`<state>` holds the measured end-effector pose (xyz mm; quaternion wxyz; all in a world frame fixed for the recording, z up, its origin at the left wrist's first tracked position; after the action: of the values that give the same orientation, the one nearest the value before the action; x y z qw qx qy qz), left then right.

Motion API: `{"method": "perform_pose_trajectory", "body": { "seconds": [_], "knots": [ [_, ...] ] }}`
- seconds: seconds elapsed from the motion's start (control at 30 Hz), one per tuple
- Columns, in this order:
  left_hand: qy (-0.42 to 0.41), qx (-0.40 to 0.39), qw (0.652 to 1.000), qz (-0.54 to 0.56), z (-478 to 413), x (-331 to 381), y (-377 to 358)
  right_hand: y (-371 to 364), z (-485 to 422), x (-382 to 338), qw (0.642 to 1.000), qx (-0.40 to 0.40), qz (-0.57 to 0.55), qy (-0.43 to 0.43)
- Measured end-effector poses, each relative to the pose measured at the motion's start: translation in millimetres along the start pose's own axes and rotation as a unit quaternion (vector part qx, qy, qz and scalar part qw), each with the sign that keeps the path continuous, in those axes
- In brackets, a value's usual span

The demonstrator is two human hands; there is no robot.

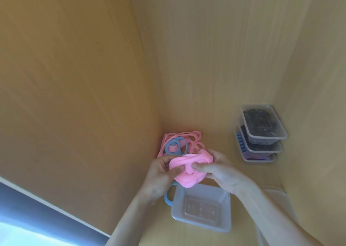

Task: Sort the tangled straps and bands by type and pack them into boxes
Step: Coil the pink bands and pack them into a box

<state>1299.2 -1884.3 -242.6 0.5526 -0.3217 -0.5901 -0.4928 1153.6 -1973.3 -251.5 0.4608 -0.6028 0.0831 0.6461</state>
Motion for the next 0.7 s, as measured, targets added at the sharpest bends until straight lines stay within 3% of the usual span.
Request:
{"method": "perform_pose_trajectory", "body": {
  "seconds": [0.27,0.47,0.7],
  "knots": [
    [-0.023,0.008,0.998,-0.049,-3.6,2.2,1.4,-3.6,3.9,11.3,0.999,0.031,0.01,-0.006],
    [-0.037,0.004,0.997,-0.062,-0.8,2.9,0.2,-0.8,11.4,15.8,0.998,0.056,-0.01,0.037],
    [-0.062,-0.013,0.995,-0.083,4.8,12.8,2.5,-4.6,19.5,30.9,0.986,0.007,-0.163,0.025]
  ]
}}
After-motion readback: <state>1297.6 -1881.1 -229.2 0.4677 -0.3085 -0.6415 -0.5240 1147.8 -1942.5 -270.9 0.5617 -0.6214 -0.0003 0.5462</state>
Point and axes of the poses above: each hand's wrist, its own z-axis away from the middle knuckle, its own y-axis out of the back of the hand, x = y × z, the point moved 7 cm from there along -z, towards the middle knuckle, and after that the axes turned 10 degrees about -z, right-handed, at the moved point
